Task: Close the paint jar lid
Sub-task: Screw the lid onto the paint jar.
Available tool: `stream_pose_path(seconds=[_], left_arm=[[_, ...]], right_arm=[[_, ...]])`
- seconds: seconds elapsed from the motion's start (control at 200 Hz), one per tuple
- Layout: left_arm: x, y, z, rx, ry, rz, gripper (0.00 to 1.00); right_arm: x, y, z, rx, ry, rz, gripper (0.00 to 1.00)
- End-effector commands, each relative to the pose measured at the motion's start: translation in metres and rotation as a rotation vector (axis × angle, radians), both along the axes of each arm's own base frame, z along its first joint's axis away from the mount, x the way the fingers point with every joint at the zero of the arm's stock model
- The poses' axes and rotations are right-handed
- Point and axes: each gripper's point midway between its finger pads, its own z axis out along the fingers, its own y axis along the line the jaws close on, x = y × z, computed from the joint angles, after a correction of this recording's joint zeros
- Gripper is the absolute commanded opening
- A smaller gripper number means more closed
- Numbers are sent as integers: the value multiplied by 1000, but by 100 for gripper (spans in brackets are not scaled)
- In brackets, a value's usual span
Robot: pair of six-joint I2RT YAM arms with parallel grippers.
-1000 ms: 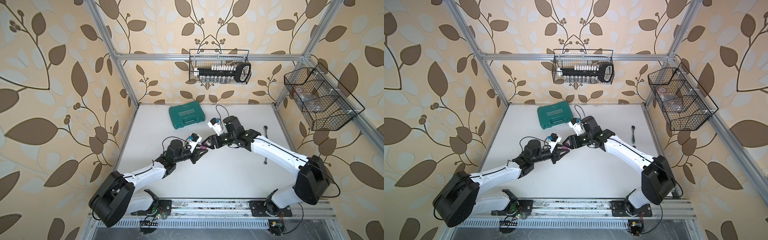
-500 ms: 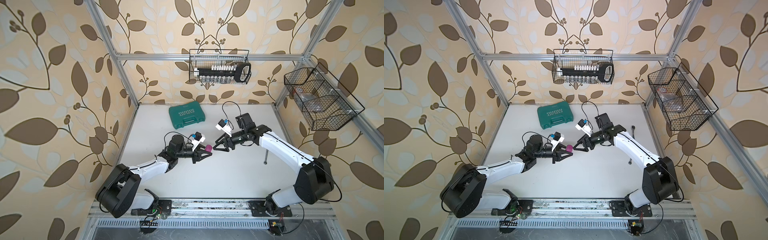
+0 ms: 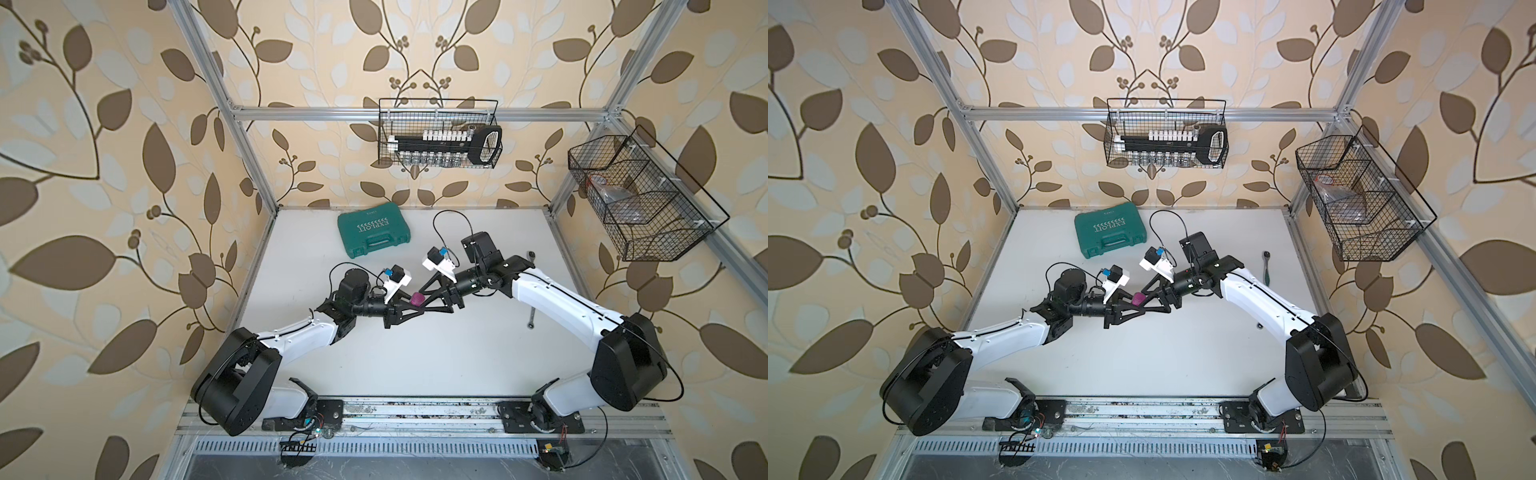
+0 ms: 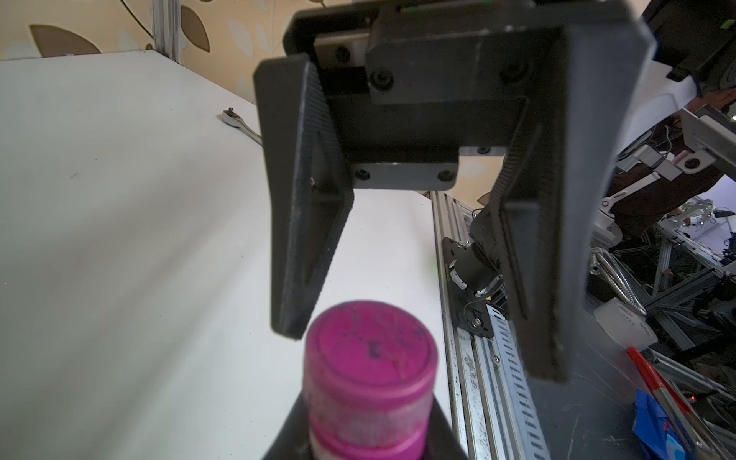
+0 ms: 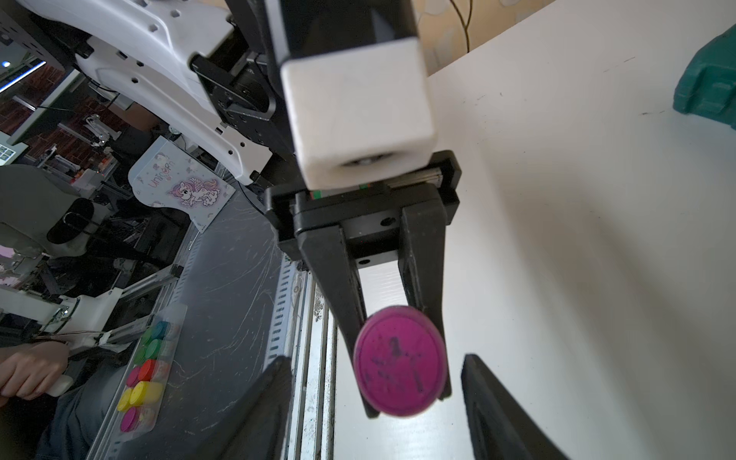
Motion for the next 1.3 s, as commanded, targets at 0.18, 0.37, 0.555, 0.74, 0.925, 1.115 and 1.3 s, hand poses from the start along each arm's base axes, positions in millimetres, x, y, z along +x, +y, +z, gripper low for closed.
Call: stream_pose_path(seconds=[0.18, 0.37, 0.555, 0.74, 0.925, 1.115, 1.3], left_arm=[[4, -4, 22, -33, -73, -17, 0], [5, -3, 22, -33, -76, -11, 0], [8, -3, 23, -32, -88, 13, 0], [26, -1, 25, -5, -154, 161, 0], [40, -5, 23, 45, -259, 321, 0], [45, -10, 19, 49, -274, 364, 0], [43, -2, 19, 56, -273, 373, 0]], right_arm=[[-1, 11, -1, 20, -9, 22, 51], [-1, 12, -2, 23, -9, 15, 38], [0, 19, -5, 5, 1, -11, 27], [10, 43, -25, -50, 69, -180, 20], [32, 71, -59, -161, 252, -503, 21], [39, 95, -63, -204, 299, -594, 29], [42, 71, -45, -171, 287, -629, 44]])
